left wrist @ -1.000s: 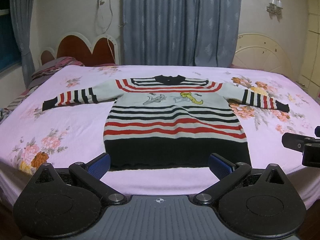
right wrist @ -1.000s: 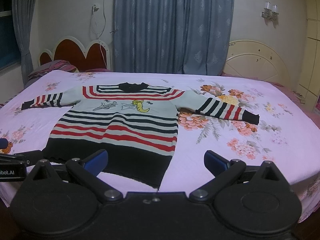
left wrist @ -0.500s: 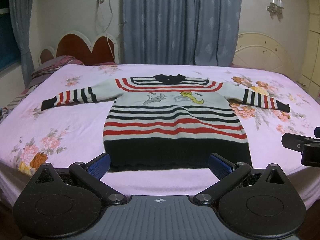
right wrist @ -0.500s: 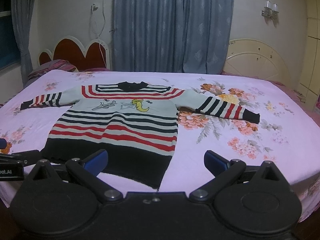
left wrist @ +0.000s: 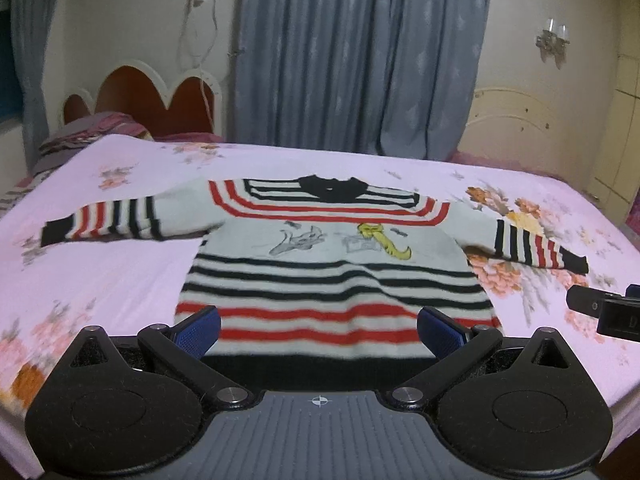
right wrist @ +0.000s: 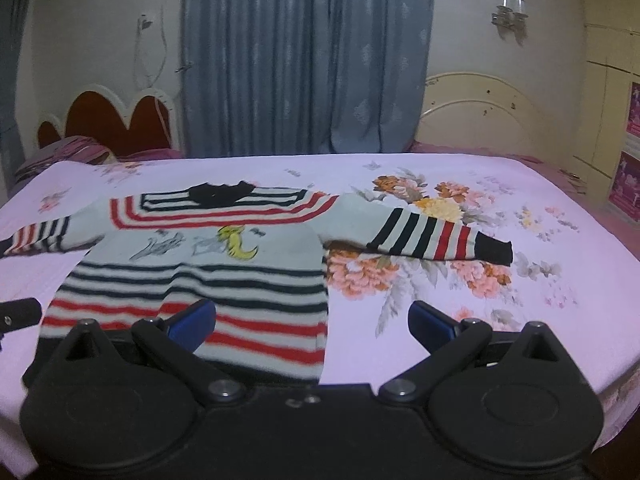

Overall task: Fold small clothes
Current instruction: 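Reach the right gripper to the black sleeve cuff and grasp it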

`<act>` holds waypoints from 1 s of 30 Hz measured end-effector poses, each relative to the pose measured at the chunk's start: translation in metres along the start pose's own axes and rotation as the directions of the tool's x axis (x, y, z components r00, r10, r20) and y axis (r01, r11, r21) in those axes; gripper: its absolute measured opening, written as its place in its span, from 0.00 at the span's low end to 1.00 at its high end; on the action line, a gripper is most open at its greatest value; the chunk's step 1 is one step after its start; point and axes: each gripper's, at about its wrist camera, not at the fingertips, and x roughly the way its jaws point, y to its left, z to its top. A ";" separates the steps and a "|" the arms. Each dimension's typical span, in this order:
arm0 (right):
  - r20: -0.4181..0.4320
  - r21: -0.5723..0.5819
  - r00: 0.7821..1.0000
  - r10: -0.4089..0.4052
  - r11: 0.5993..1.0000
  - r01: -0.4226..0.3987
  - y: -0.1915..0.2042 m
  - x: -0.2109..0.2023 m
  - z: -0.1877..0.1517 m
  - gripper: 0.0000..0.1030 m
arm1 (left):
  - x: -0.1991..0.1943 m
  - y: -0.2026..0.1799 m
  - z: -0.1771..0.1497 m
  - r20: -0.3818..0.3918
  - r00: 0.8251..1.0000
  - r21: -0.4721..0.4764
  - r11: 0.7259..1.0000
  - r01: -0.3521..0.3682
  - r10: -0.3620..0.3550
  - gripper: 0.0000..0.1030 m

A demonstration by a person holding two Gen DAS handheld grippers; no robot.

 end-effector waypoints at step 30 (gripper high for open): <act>-0.004 0.179 0.971 -0.240 0.955 0.237 -0.075 0.139 0.060 0.90 | 0.183 -0.049 0.085 -0.020 0.992 0.108 0.987 0.123 -0.122 1.00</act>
